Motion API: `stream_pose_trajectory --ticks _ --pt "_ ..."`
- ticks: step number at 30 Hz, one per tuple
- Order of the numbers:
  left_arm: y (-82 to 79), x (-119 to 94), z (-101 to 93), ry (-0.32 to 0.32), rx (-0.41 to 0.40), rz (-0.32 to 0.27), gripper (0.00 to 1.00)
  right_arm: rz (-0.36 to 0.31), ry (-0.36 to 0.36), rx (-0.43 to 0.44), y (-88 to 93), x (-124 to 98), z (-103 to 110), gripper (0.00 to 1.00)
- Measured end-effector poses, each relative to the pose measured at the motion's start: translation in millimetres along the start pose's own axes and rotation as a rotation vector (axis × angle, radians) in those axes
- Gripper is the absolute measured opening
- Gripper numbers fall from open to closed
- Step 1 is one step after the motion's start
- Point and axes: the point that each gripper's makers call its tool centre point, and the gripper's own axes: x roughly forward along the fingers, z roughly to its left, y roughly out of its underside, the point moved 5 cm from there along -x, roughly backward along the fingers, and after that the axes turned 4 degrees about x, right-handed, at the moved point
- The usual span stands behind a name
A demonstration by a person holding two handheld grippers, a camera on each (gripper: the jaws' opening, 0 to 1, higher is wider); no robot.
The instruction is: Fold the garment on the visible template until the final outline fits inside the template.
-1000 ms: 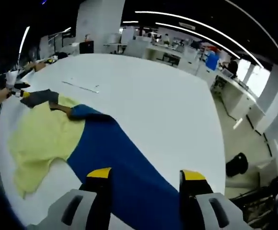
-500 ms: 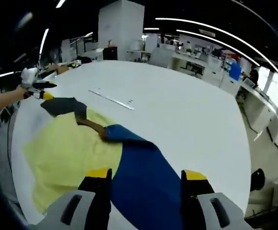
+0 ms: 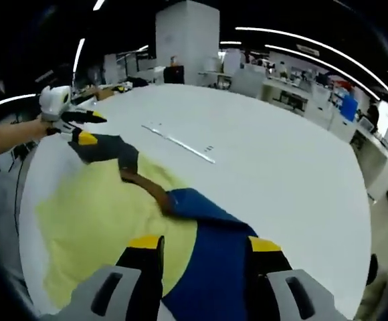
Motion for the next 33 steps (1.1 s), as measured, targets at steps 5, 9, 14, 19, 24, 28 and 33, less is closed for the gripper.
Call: stream_pose_trajectory --ticks 5,9,14,19,24,28,33 --pt "-3.1 17 -12.5 0.031 0.035 0.012 0.40 -0.005 -0.024 -0.055 -5.4 17 10 0.39" --pt "-6.6 29 -21.2 0.062 0.063 0.008 0.33 0.008 -0.057 -0.065 -6.6 29 15 0.34" --pt "-8.1 38 -26.5 0.081 0.082 0.005 0.33 0.023 -0.075 -0.110 -8.1 43 19 0.33" --pt "-5.0 47 -32.2 0.092 0.139 0.025 0.31 0.044 -0.070 -0.236 -8.6 56 19 0.26" --pt "-2.4 56 -33.6 0.061 0.206 0.060 0.25 0.063 -0.067 -0.283 -6.3 65 18 0.21" --pt "-1.3 63 -33.8 0.052 0.225 0.066 0.22 0.071 -0.075 -0.292 -5.1 67 17 0.14" --pt "0.0 70 -32.4 0.037 0.218 0.087 0.13 0.079 -0.070 -0.297 -3.2 70 14 0.03"
